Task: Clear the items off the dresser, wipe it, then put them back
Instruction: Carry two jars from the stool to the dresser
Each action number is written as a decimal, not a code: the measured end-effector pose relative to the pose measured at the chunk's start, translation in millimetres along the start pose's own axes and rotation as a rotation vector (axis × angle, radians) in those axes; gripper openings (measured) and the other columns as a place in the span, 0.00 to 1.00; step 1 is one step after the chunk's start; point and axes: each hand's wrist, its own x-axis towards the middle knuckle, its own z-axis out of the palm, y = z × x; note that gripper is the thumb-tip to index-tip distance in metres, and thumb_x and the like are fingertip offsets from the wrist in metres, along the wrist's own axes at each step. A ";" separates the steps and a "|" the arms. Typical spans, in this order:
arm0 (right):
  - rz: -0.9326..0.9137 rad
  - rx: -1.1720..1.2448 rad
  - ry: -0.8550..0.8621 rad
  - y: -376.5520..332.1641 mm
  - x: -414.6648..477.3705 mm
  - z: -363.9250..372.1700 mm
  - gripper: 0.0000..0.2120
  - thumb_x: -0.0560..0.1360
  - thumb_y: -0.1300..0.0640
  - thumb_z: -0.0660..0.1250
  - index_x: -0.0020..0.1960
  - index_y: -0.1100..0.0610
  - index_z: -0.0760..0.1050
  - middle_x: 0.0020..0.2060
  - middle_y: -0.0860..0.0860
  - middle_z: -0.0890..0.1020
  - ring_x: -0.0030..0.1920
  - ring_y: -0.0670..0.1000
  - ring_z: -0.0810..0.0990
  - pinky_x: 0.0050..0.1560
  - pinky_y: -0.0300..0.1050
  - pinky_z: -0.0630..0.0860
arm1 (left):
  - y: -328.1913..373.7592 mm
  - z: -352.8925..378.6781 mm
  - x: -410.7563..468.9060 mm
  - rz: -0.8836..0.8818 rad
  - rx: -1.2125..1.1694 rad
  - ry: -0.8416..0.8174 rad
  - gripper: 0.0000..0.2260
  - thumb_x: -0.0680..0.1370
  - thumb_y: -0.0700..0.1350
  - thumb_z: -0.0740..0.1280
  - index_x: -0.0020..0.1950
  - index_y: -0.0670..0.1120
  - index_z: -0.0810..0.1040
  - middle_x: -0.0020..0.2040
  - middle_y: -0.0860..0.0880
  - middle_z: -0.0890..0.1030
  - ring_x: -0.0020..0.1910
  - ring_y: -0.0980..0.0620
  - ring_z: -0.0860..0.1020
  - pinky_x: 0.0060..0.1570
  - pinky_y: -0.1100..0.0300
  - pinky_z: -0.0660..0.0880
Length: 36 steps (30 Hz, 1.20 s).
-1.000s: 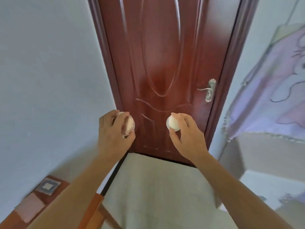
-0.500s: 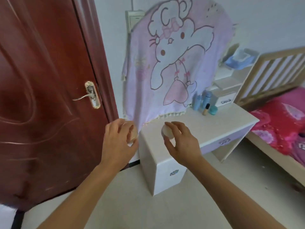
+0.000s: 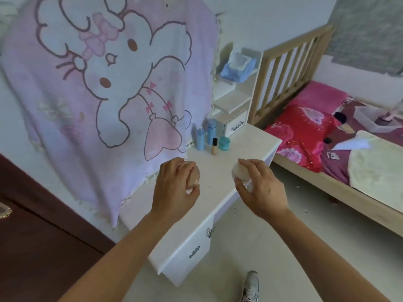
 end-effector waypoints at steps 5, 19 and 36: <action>-0.045 0.034 -0.037 68.2 67.2 53.7 0.23 0.75 0.47 0.68 0.67 0.50 0.71 0.60 0.50 0.76 0.51 0.53 0.80 0.33 0.45 0.77 | -9.9 70.8 53.1 -0.075 0.036 -0.039 0.21 0.65 0.43 0.75 0.56 0.50 0.76 0.56 0.53 0.72 0.58 0.52 0.67 0.50 0.61 0.70; -0.273 0.184 -0.392 132.7 233.6 180.2 0.24 0.76 0.47 0.67 0.70 0.52 0.68 0.61 0.52 0.75 0.53 0.55 0.78 0.40 0.50 0.79 | -62.7 186.8 104.4 -0.525 0.143 -0.087 0.21 0.67 0.45 0.76 0.58 0.47 0.75 0.61 0.49 0.74 0.60 0.46 0.69 0.55 0.54 0.72; -0.170 0.243 -0.647 128.8 239.1 347.1 0.17 0.76 0.55 0.69 0.61 0.58 0.70 0.61 0.54 0.73 0.53 0.57 0.78 0.43 0.48 0.77 | -171.8 319.5 92.9 -0.598 0.051 -0.352 0.16 0.70 0.43 0.74 0.54 0.40 0.75 0.65 0.41 0.73 0.63 0.39 0.71 0.61 0.47 0.72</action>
